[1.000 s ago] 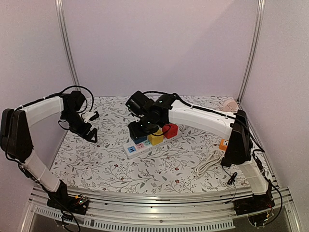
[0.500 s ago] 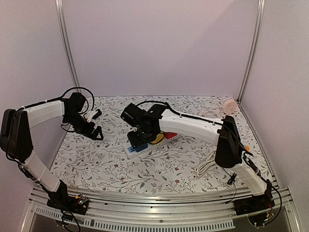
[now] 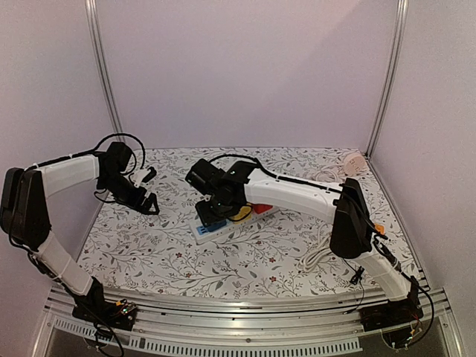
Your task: Insert the plug
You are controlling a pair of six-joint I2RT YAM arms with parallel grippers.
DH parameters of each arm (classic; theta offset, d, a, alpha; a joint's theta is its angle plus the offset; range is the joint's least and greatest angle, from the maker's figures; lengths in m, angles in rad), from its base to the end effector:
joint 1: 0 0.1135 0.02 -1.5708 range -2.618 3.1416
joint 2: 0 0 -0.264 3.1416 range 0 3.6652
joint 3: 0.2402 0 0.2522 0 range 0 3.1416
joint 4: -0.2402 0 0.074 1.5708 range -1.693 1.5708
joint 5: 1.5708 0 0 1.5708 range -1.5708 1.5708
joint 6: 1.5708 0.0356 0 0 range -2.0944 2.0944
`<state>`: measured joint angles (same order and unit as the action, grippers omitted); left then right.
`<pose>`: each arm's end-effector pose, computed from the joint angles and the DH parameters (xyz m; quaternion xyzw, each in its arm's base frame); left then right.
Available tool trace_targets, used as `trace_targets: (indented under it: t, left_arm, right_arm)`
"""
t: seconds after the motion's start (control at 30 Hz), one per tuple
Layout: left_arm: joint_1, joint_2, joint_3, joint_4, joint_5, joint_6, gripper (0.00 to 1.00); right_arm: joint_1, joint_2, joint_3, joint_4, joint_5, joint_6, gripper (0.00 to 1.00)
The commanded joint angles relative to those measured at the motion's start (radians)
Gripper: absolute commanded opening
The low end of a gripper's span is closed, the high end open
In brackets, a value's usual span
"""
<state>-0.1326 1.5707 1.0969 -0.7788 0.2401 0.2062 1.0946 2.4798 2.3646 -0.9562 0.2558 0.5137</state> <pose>0.2955 -0.0480 0.2160 0.1840 0.9630 -0.1124 0.1615 0.2512 0.4673 0.2120 -0.2450 0.9298 0.0908 0.2591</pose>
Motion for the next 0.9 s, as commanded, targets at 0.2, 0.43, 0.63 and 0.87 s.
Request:
trace_targets:
  t: [0.2, 0.43, 0.63, 0.87]
  left_arm:
    - [0.004, -0.014, -0.012, 0.019, -0.015, -0.003, 0.99]
    - [0.004, -0.017, -0.015, 0.019, -0.017, 0.001, 0.99]
    - [0.004, -0.007, -0.011, 0.023, -0.018, 0.002, 0.99]
    - [0.003, -0.003, -0.018, 0.024, 0.010, 0.003, 0.99]
  right_arm:
    - [-0.008, 0.049, 0.013, 0.030, 0.024, -0.008, 0.00]
    - [-0.007, 0.024, -0.054, -0.009, 0.042, -0.012, 0.00]
    - [-0.004, -0.031, -0.064, -0.021, 0.061, -0.056, 0.00]
    - [-0.003, -0.072, -0.062, -0.005, 0.044, -0.138, 0.00]
